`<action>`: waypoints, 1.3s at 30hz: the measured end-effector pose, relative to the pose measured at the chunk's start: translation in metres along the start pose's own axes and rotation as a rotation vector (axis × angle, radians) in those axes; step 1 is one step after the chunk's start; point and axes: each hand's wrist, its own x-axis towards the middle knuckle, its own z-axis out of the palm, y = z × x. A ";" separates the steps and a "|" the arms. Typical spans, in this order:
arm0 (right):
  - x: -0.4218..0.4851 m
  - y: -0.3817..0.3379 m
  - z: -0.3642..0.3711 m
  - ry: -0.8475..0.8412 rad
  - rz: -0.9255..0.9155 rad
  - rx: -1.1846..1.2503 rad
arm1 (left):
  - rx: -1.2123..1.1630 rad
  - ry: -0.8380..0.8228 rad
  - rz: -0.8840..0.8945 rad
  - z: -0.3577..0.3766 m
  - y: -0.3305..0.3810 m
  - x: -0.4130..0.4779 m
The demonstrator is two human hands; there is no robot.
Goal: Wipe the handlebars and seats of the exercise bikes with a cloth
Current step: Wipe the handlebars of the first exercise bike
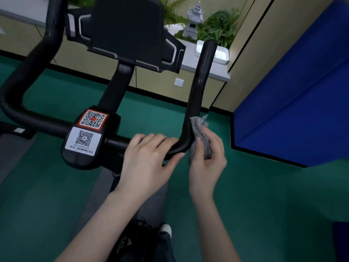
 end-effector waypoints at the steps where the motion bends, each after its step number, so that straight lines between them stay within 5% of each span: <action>1: 0.009 0.002 -0.003 -0.042 -0.037 -0.029 | 0.001 0.008 0.003 0.001 -0.001 0.000; 23: 0.084 -0.004 -0.028 -0.650 -0.508 -0.324 | -0.048 0.023 -0.109 0.001 0.006 -0.001; 32: 0.101 -0.006 -0.026 -0.745 -0.569 -0.368 | -0.060 0.024 -0.151 0.000 0.011 -0.002; 39: 0.137 -0.049 0.001 -1.327 -0.775 -0.667 | -0.059 0.042 -0.146 0.001 0.011 -0.001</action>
